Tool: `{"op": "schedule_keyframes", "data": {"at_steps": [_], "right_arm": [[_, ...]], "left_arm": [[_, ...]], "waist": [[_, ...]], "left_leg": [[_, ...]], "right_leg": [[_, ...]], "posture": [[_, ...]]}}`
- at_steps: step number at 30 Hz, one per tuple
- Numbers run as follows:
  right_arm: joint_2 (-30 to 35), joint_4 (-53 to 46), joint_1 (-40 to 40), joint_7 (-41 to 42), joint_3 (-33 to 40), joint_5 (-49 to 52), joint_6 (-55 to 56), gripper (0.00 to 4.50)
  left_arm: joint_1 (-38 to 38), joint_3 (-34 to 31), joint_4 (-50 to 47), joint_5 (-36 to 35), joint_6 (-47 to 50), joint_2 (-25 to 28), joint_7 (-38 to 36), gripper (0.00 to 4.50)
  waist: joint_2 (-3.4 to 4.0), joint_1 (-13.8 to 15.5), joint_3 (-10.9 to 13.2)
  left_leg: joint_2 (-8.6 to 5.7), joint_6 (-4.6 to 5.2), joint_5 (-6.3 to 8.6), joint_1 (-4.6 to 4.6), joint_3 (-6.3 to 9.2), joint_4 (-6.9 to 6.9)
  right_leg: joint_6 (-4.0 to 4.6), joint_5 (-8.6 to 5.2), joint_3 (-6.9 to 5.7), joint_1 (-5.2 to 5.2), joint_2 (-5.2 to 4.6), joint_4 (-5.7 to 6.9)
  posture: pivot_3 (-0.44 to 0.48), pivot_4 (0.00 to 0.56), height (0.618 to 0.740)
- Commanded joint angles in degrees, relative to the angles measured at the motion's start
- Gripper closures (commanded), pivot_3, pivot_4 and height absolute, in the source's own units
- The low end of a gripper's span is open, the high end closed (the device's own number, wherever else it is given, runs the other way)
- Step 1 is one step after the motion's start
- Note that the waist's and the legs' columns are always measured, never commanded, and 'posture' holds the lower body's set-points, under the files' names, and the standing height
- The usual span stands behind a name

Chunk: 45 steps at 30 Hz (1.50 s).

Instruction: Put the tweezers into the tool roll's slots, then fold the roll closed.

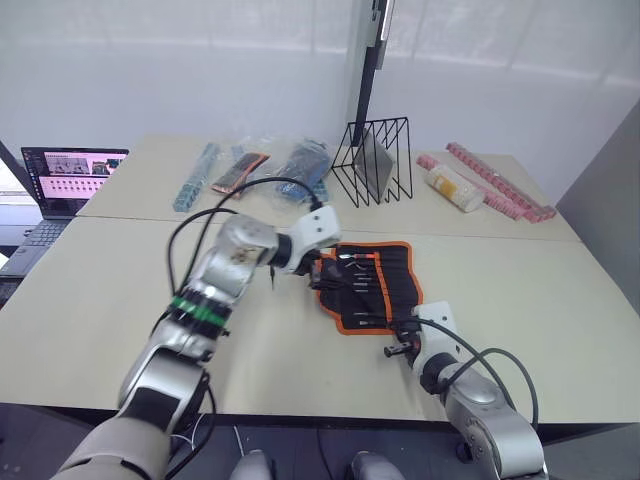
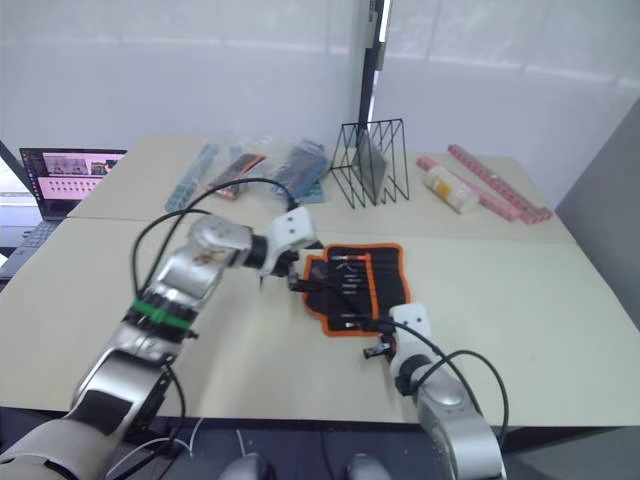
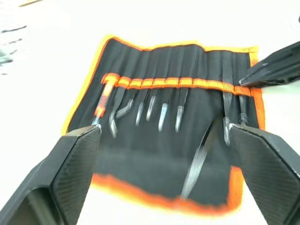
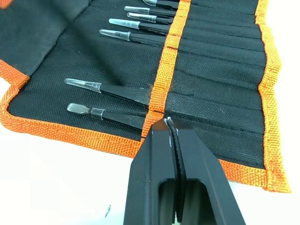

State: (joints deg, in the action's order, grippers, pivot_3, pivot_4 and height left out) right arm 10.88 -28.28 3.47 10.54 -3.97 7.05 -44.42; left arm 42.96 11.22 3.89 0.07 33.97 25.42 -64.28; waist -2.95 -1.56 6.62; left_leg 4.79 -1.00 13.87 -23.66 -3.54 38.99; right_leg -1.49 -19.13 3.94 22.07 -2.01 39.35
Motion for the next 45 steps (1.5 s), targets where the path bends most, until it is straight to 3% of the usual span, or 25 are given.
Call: {"op": "schedule_keyframes", "data": {"at_steps": [1,5,9,19,30,45], "right_arm": [[1.14,8.63,1.68,1.23,-0.81,0.00,-2.85,4.50],[2.04,8.96,0.56,2.39,-0.24,0.12,-1.81,4.50],[3.34,9.48,-0.56,3.87,0.16,0.35,-0.72,4.50],[3.70,11.15,-2.27,5.25,0.19,0.20,1.29,4.50],[3.39,4.67,-0.88,5.69,3.49,1.83,8.52,4.50],[-0.82,9.87,-2.70,2.37,1.98,0.15,17.20,4.50]], "left_arm": [[-7.41,-7.65,-12.86,-5.03,6.58,2.88,3.43,0.05],[-17.88,-14.12,-20.70,-7.35,8.64,7.39,7.17,0.05],[-24.24,-18.93,-26.18,-10.34,11.44,8.30,11.35,0.05],[-32.25,-24.52,-27.52,-16.89,10.62,10.23,14.68,0.05],[-32.95,-23.49,-24.22,-21.03,0.90,10.33,13.17,0.05],[-18.86,-12.92,-11.43,-22.16,-4.44,12.71,3.49,0.05]], "waist": [[-0.02,0.24,0.00],[0.10,0.49,0.11],[-0.01,0.94,0.15],[-0.06,0.33,0.17],[0.10,0.76,0.31],[0.80,0.68,0.98]], "left_leg": [[0.01,-0.04,-0.03,0.01,0.00,0.01],[0.01,-0.09,-0.06,0.12,-0.05,0.03],[-0.04,-0.07,-0.08,0.17,-0.05,0.04],[0.01,-0.07,-0.08,0.26,-0.07,-0.03],[-0.03,-0.08,-0.07,-0.05,-0.14,-0.03],[-0.11,-0.07,-0.08,-0.31,-0.19,-0.03]], "right_leg": [[0.00,0.00,-0.01,0.00,0.00,0.03],[0.02,0.01,0.03,-0.02,-0.05,0.06],[0.03,0.01,-0.01,0.03,-0.12,0.04],[0.11,0.04,0.04,-0.03,-0.16,0.07],[0.12,0.04,0.01,0.19,-0.23,0.05],[0.08,0.02,0.01,0.42,-0.21,0.03]], "posture": [[0.000,0.150,0.687],[0.000,0.150,0.687],[0.000,0.150,0.687],[0.000,0.150,0.687],[0.000,0.150,0.687],[0.000,0.150,0.687]]}}
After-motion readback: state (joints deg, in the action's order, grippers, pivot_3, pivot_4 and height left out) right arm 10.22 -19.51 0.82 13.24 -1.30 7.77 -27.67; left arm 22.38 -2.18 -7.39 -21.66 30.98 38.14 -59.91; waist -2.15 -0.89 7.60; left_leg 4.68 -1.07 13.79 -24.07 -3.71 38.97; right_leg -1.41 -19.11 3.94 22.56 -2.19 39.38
